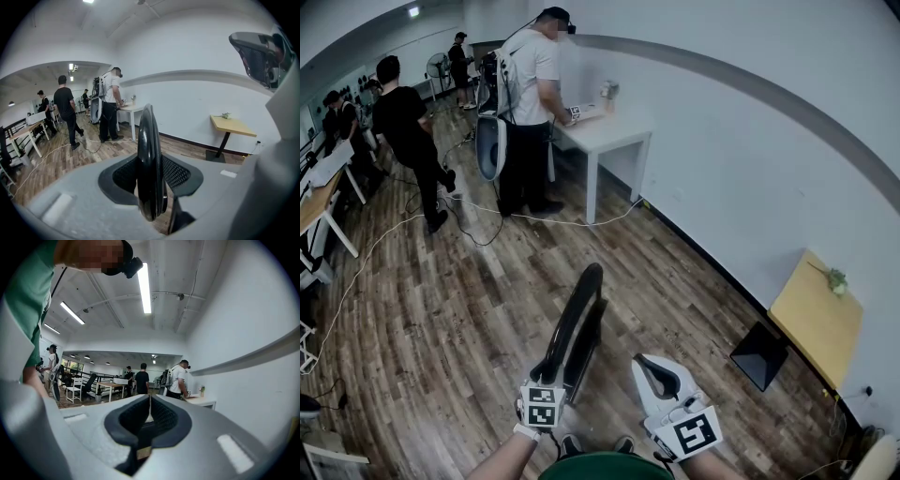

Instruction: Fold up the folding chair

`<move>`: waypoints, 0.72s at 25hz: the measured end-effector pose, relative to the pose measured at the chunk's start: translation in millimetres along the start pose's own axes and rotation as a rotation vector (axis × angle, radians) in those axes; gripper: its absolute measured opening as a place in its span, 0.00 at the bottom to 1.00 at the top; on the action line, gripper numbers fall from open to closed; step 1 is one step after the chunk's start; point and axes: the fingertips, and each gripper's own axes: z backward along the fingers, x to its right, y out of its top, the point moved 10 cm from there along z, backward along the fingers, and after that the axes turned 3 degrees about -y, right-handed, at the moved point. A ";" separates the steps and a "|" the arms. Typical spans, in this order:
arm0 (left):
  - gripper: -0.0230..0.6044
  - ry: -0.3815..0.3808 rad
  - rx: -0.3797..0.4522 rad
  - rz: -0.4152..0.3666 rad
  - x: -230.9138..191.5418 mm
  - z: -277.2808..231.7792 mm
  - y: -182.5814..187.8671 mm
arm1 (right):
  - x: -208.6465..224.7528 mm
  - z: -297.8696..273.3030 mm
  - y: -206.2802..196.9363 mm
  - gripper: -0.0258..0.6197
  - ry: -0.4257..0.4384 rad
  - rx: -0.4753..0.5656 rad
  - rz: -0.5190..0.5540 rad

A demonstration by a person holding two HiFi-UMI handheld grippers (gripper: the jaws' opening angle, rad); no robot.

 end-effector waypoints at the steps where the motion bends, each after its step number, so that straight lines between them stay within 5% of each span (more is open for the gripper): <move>1: 0.28 0.000 -0.003 0.001 0.5 0.2 0.7 | 0.6 0.0 0.2 0.06 0.001 -0.001 0.001; 18: 0.28 -0.002 0.009 0.003 -0.8 2.0 2.6 | -2.9 -2.7 -2.2 0.06 0.003 -0.016 0.004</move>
